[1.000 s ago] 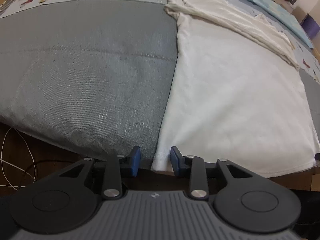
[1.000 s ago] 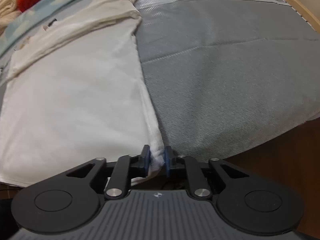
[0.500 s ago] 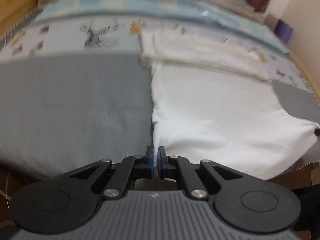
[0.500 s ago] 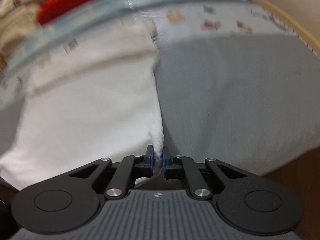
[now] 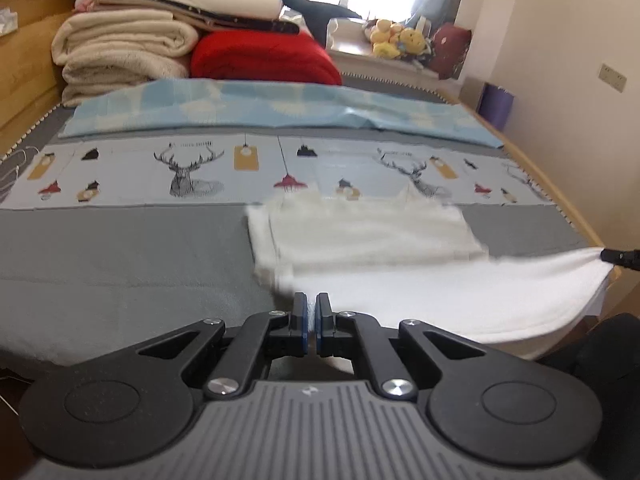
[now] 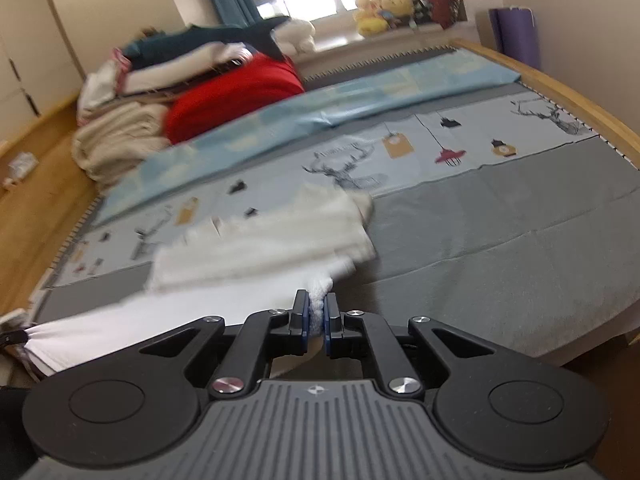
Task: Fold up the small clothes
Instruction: 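Lift the hem with both grippers and fold it toward the collar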
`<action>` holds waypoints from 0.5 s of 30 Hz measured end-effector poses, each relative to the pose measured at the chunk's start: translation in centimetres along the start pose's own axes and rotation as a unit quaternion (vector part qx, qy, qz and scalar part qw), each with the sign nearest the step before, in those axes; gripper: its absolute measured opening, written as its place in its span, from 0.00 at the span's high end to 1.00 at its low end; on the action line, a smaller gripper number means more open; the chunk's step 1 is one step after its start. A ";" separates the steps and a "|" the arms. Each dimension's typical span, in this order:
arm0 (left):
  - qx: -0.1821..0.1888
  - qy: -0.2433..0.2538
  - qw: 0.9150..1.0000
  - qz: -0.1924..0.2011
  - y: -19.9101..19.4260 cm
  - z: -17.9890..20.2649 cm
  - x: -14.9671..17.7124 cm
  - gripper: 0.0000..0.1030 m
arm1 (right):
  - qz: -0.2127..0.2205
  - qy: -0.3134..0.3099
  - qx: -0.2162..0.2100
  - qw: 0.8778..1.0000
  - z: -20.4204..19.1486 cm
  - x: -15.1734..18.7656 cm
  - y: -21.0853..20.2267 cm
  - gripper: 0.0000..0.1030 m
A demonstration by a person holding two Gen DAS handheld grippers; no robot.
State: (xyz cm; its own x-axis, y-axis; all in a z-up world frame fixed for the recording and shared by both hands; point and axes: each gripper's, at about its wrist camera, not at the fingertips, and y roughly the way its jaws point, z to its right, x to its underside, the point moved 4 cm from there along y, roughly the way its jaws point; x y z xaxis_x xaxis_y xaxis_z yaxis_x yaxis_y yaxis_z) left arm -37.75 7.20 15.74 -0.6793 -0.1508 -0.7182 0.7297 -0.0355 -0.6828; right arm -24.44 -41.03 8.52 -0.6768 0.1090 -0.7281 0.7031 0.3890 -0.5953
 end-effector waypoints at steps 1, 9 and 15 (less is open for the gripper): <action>-0.002 -0.004 1.000 0.001 -0.2 -0.1 -0.4 0.97 | 0.003 0.001 -0.003 1.000 -0.1 0.0 -0.3 0.94; -0.053 -0.007 0.998 -0.016 14.3 -2.7 -6.9 0.96 | -0.022 -0.002 0.023 0.999 0.8 -5.4 10.1 0.94; -0.063 -0.056 0.993 -0.077 28.0 -7.6 -7.9 0.96 | -0.077 0.029 0.062 0.995 2.6 -8.3 24.7 0.94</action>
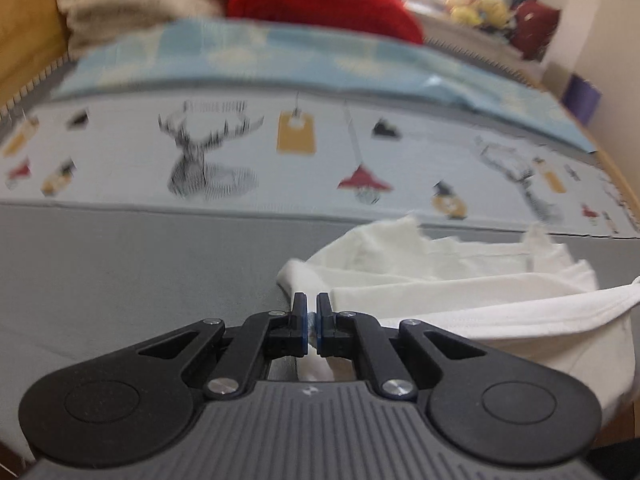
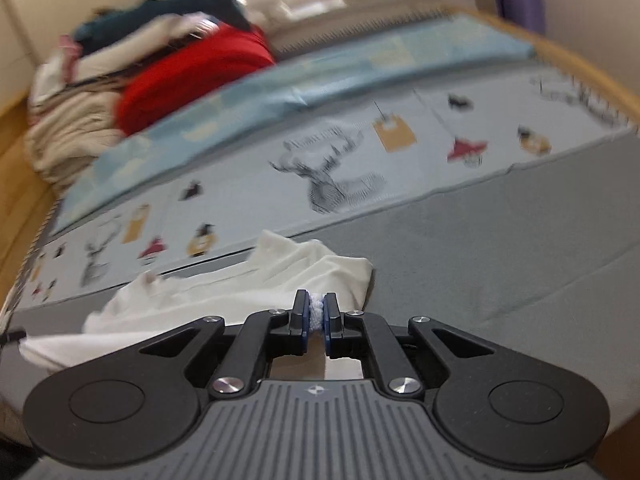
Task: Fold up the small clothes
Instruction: 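Lift the hem with both grippers and fold it toward the collar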
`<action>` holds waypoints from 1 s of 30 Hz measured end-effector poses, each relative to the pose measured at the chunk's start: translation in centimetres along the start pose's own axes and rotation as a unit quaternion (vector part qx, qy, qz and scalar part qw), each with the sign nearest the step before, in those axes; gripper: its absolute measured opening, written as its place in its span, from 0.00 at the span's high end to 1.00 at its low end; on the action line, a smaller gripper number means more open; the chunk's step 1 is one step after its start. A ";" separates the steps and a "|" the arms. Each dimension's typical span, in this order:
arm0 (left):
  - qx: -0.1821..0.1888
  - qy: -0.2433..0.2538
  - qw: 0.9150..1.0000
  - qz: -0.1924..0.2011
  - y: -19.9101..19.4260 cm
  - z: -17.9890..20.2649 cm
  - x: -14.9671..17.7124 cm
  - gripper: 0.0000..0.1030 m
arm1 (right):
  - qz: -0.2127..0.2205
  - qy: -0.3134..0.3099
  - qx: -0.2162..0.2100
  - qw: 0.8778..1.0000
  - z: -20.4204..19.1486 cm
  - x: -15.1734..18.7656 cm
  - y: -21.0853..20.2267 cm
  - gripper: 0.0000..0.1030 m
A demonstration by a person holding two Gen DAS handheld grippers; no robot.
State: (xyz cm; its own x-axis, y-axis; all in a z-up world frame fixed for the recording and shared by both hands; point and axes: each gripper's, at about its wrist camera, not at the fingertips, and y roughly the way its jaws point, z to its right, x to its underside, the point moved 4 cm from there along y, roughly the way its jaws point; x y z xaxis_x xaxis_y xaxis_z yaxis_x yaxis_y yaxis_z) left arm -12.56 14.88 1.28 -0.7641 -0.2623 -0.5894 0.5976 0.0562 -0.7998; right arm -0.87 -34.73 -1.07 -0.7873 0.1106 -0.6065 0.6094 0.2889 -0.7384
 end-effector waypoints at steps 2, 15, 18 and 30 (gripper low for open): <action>0.000 -0.008 1.000 -0.018 2.7 -0.8 0.8 0.96 | -0.012 -0.008 0.015 1.000 -0.2 0.0 3.4 0.94; 0.019 -0.099 0.995 -0.027 3.4 -4.5 -0.7 0.82 | 0.053 0.064 0.047 0.995 3.0 -1.4 5.9 0.91; 0.018 -0.050 0.997 -0.049 4.0 -3.5 0.7 0.72 | 0.029 0.051 0.038 0.998 3.4 -0.6 5.9 0.88; 0.015 0.002 0.999 -0.040 6.6 0.4 0.8 0.61 | -0.016 -0.101 0.035 0.994 -0.4 2.2 9.2 0.62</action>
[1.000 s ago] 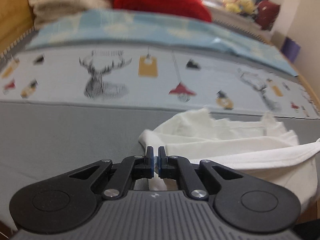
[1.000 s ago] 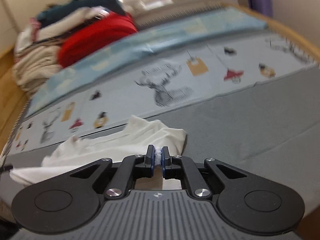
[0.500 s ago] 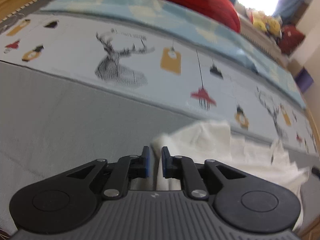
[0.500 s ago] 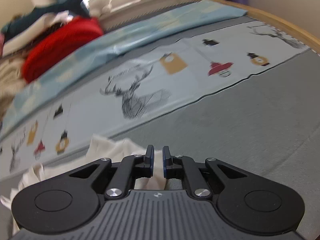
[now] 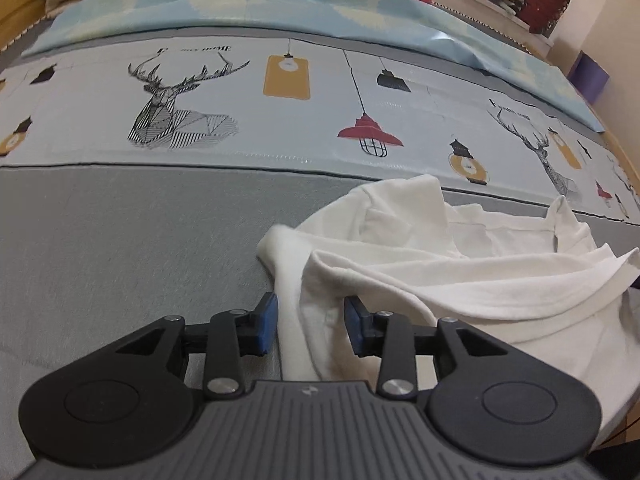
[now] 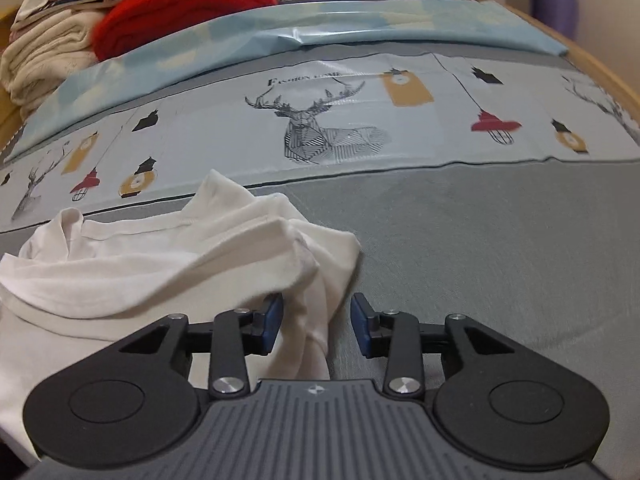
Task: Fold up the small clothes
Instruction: 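Lift the hem with both grippers and fold it toward the collar, then open both grippers and release the folded hem onto the shirt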
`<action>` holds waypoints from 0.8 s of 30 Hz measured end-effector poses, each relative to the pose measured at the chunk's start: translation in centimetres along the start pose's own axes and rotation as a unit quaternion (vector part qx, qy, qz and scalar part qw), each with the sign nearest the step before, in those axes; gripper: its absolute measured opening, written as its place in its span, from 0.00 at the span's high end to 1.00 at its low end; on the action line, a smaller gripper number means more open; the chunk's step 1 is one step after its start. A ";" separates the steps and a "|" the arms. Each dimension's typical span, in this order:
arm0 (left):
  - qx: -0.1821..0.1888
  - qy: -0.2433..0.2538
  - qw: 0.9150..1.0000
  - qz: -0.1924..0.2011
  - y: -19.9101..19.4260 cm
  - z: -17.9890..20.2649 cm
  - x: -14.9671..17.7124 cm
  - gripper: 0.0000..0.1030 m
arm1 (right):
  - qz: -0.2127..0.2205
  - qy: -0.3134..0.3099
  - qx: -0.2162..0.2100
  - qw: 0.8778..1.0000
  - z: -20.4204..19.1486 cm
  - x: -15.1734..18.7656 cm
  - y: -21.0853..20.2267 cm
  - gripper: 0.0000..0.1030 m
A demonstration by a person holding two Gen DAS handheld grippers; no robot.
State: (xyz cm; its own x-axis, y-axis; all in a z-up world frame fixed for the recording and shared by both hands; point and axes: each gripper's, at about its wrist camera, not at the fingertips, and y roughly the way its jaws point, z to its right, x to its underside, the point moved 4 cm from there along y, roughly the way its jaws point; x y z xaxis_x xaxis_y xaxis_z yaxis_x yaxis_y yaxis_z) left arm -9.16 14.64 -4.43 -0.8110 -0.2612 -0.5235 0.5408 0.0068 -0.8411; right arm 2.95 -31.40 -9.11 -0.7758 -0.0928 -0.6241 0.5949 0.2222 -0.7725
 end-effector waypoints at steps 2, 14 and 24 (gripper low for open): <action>0.002 -0.003 1.000 0.009 0.2 0.3 -0.5 0.61 | 0.013 -0.003 -0.001 1.000 -0.2 -0.6 0.1 0.62; -0.020 0.011 1.000 0.000 2.1 0.7 -1.3 0.73 | 0.038 -0.010 0.006 0.999 -1.0 -2.6 1.9 0.85; -0.035 0.016 0.997 0.060 0.2 0.6 -2.6 0.89 | 0.100 -0.001 0.020 0.995 -1.3 -3.7 0.2 0.96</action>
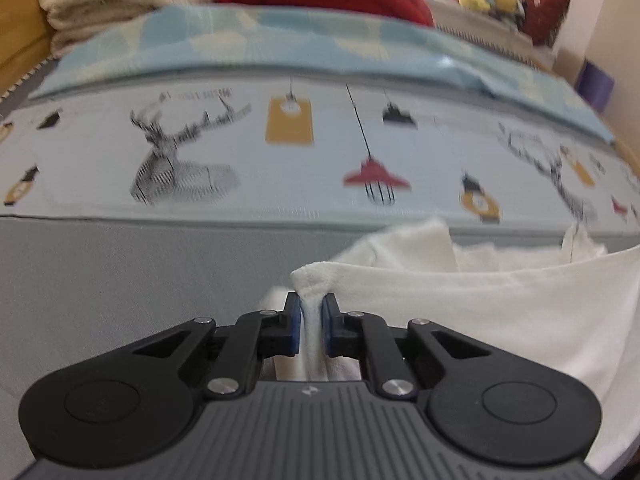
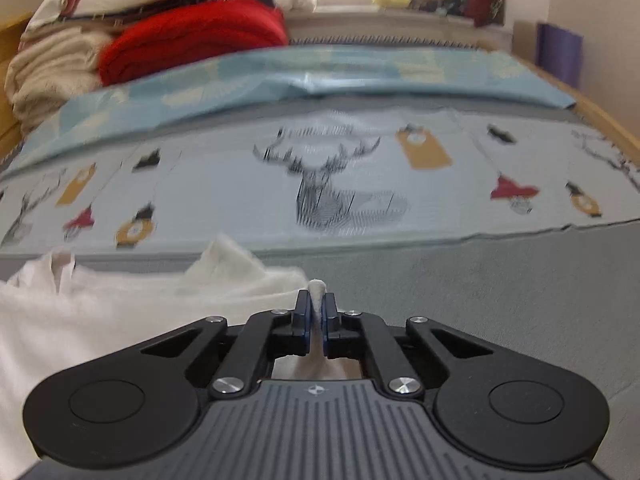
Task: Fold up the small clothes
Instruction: 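Open both grippers and release the folded hem onto the shirt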
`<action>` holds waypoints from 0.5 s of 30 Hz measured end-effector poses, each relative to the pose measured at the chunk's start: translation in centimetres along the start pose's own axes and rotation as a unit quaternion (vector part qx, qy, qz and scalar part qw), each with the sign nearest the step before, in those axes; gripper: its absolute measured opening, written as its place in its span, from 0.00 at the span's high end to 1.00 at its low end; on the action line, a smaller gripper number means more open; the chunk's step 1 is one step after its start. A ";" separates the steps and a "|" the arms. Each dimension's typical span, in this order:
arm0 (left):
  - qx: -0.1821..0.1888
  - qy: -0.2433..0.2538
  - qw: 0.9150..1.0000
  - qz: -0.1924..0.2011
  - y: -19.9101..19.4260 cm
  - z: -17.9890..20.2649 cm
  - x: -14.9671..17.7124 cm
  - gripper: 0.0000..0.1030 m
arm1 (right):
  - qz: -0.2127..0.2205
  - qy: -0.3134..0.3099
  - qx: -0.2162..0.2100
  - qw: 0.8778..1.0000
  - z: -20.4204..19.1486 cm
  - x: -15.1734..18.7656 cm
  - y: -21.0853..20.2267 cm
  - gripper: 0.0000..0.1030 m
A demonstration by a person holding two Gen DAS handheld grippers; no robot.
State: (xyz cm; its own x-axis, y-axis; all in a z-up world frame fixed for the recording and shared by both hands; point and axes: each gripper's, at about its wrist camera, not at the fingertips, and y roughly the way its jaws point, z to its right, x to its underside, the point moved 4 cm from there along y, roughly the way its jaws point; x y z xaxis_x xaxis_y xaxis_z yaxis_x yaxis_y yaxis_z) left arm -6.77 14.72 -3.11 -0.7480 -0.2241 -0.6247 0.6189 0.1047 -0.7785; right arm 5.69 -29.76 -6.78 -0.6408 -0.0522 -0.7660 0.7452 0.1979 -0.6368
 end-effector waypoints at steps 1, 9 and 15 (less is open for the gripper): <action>-0.007 -0.001 1.000 0.015 -0.4 -0.1 -0.4 0.89 | 0.018 0.008 0.002 1.000 0.0 -0.6 -0.5 0.97; -0.047 -0.006 0.996 0.080 -0.6 0.5 -2.6 0.89 | 0.070 0.011 0.051 0.996 -0.8 -2.5 -0.3 0.97; -0.045 -0.024 0.998 0.025 1.1 0.4 -2.6 0.82 | 0.054 0.015 0.073 0.996 -1.7 -2.5 1.4 0.93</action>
State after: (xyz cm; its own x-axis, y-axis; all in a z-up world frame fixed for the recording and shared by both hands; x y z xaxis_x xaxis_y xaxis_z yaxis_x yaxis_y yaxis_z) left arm -4.01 15.09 -2.30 -0.7023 -0.2630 -0.6615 0.6296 0.2040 -0.7496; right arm 8.00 -27.68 -5.64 -0.5587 -0.0085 -0.8293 0.8277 0.0568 -0.5582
